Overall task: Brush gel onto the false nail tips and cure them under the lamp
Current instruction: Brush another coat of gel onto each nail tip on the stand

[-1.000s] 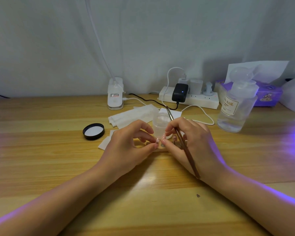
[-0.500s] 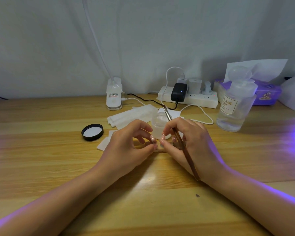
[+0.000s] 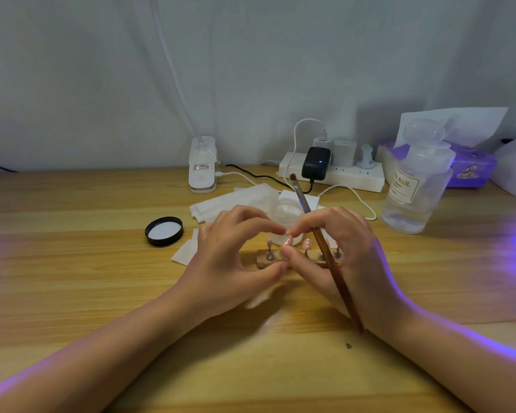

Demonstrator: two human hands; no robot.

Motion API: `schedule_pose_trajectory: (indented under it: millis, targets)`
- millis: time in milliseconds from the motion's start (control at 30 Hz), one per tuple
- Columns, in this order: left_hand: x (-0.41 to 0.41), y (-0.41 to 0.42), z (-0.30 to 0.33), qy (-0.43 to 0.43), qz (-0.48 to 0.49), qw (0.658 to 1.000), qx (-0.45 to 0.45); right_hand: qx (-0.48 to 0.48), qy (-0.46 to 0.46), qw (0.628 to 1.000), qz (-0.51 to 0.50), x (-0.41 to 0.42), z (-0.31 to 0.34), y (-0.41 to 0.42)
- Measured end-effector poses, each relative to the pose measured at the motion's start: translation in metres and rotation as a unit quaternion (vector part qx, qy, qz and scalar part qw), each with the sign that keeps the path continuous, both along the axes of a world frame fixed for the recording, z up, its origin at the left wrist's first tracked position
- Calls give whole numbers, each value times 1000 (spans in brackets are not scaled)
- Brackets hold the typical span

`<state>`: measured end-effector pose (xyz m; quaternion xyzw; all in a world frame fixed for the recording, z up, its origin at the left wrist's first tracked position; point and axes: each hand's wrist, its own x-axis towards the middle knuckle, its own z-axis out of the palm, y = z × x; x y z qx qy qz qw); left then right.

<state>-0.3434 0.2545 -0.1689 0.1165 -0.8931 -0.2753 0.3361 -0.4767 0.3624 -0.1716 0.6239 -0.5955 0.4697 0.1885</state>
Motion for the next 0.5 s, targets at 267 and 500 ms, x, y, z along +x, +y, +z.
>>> schedule_pose_trajectory:
  millis: [267, 500]
  targets:
    - [0, -1, -3, 55, -18, 998, -36, -4, -23, 999, 34, 2, 2, 2]
    - [-1, -4, 0, 133, -29, 990, 38, 4, -142, 989, 46, 0, 18, 7]
